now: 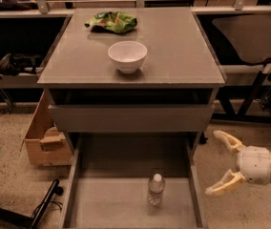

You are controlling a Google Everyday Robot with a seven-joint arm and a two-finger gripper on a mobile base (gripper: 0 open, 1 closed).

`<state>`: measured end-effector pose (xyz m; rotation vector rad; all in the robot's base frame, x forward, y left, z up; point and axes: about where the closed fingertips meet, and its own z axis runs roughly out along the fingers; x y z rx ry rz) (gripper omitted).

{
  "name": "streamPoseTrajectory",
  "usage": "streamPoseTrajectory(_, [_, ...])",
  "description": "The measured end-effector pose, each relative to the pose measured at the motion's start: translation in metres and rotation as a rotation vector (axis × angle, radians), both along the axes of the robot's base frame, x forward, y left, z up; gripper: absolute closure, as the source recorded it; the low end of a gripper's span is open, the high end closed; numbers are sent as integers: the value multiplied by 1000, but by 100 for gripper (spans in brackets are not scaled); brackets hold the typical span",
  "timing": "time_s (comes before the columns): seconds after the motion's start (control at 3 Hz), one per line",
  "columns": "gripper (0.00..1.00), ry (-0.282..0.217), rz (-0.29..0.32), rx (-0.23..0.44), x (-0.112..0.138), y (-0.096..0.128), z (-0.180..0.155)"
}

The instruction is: Pick water bottle from middle drawer and place on counter

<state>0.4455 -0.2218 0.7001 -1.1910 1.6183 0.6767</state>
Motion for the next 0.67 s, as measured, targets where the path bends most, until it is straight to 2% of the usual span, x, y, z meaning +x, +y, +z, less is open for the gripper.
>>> streamPoseTrajectory(0.33, [0,1,6,13,0,1,-9])
streamPoseTrajectory(0.67, [0,24,34,41,0,16,-25])
